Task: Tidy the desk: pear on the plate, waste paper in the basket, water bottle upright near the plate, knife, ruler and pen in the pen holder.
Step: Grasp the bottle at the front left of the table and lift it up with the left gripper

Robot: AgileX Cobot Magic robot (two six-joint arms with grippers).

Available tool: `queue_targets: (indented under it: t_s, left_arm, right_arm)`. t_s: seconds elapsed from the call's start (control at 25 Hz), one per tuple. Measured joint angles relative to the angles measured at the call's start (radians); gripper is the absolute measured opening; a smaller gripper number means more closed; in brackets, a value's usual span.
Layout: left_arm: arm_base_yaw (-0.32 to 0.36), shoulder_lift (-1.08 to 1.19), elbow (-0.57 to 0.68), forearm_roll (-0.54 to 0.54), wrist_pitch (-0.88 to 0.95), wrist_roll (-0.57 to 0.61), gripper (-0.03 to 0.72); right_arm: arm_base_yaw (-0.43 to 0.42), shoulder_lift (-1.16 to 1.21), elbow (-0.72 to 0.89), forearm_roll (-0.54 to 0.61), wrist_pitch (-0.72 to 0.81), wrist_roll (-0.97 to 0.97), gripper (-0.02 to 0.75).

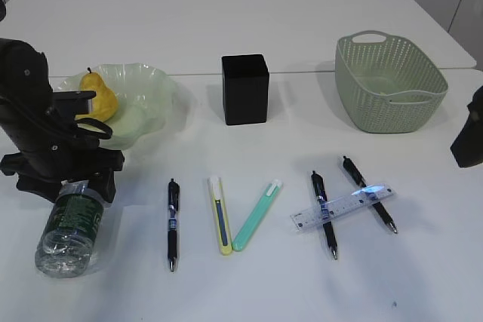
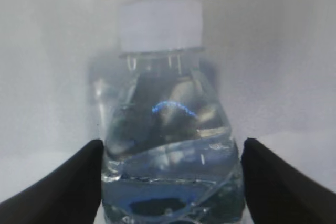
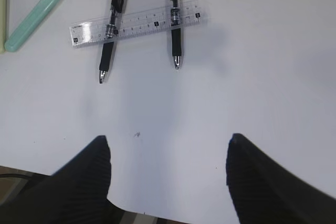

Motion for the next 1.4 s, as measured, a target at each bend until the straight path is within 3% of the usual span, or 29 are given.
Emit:
queue_targets:
  t_s: [0.4, 0.88, 1.08, 1.4]
  left_arm:
    - [0.0, 0.0, -0.002, 0.012, 0.018, 0.0, 0.421]
    - [0.0, 0.0, -0.002, 0.041, -0.015, 0.0, 0.413]
    - [0.0, 0.0, -0.002, 0.043, -0.012, 0.064, 0.413]
    - [0.0, -0.203, 0.258, 0.054, -0.246, 0.092, 0.413]
  right_arm:
    - [0.0, 0.0, 0.0, 0.0, 0.0, 0.0, 0.508]
    - [0.0, 0.0, 0.0, 0.0, 0.01, 0.0, 0.508]
    - [0.0, 0.0, 0.0, 0.0, 0.019, 0.0, 0.508]
    - [0.0, 0.0, 0.0, 0.0, 0.021, 0.0, 0.508]
